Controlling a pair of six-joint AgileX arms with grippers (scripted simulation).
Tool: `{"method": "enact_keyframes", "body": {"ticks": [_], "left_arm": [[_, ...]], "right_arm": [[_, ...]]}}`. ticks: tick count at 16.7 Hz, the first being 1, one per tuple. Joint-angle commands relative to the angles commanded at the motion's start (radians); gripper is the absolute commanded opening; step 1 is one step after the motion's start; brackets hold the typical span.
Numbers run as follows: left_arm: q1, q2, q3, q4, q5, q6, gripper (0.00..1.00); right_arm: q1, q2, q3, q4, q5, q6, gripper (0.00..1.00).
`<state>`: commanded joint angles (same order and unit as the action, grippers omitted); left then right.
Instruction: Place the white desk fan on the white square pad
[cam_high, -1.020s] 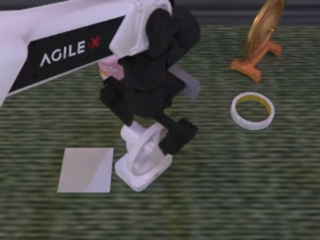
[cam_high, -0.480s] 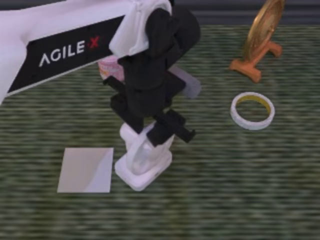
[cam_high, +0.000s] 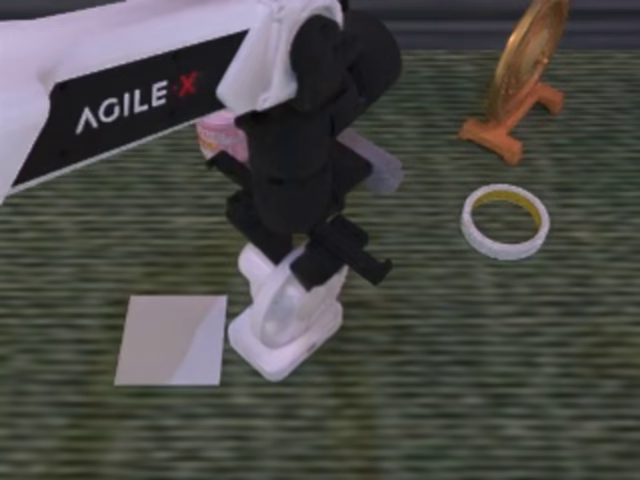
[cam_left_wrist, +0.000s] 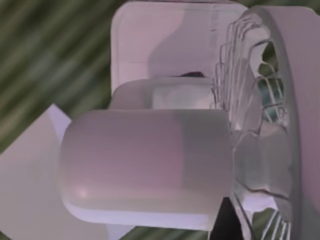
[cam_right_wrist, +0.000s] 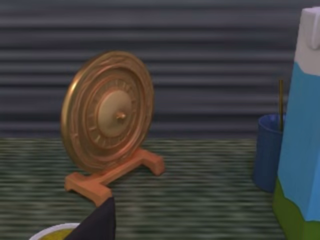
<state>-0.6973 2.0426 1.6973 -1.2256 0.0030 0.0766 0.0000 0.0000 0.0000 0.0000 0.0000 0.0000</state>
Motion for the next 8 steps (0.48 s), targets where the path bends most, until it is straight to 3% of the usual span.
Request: {"method": "enact_keyframes", "body": {"ticks": [5, 8], "left_arm": [[0.0, -0.008, 0.018, -0.018, 0.004, -0.001, 0.0], [0.01, -0.006, 0.117, -0.115, 0.004, -0.004, 0.0]], "right_arm": [[0.0, 0.0, 0.0, 0.0, 0.0, 0.0, 1.0], [0.0, 0.0, 0.0, 0.0, 0.0, 0.0, 1.0]]}}
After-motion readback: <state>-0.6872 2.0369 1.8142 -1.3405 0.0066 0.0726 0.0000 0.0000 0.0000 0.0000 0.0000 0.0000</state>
